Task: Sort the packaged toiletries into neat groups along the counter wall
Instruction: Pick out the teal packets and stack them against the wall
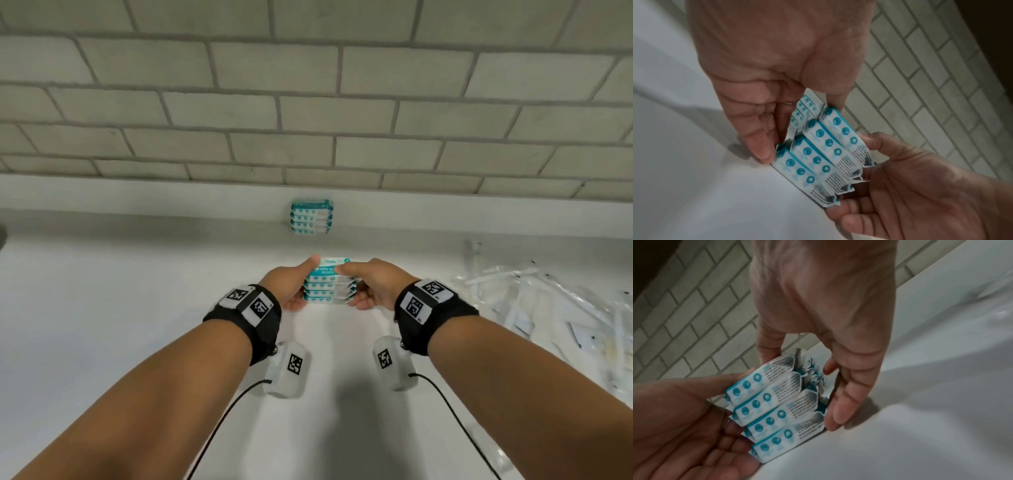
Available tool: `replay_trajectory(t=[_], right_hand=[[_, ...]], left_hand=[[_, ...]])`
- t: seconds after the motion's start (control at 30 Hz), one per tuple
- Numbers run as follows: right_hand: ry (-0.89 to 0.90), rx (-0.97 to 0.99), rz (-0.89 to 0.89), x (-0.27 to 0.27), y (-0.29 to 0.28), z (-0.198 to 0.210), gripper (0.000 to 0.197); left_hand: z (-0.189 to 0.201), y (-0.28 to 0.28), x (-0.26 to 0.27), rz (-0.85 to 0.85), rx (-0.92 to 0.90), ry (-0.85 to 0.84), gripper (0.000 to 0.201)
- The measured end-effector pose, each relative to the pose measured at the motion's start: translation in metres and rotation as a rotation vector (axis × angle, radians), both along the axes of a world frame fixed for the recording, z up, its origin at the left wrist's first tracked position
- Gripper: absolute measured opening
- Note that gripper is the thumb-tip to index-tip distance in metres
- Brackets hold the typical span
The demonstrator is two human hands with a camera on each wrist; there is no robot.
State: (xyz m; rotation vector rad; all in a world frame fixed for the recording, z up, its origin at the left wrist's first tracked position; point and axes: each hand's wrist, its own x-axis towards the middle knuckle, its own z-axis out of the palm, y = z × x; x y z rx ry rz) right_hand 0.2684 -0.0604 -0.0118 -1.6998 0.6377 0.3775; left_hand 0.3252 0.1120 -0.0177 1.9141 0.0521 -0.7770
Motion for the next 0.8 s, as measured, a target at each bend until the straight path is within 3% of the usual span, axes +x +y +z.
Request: replay_trajectory(t=[0.2,0.33,0.37,0.7,0.8], right_hand=[[-0.047,0.011,-0.123,0.071,0.005,0.000,0.054],[-0.065,-0.003,-0.197,0.115,0.005,-0.003,0.098],[-0.070,-0.007,-0.208,0.123,0.003,-0.005,0.101],[-0.049,0.014,-0.213,0.138,-0.007,-0.016,0.081],[-0.168,0.034,-0.295,0.134,-0.008,-0.015,0.048]], left_hand=[[0.001,-0.010,0.068,0.117,-0.051,-0.062,0.057],[0.000,-0.017,0.107,0.164,-0.048,-0.090,0.054],[-0.001,-0.018,0.113,0.160,-0.041,-0.096,0.054],[-0.004,-0.021,0.128,0.101,0.008,-0.162,0.064],[0.002,-0.021,0.124,0.151,-0.035,-0.177,0.080]])
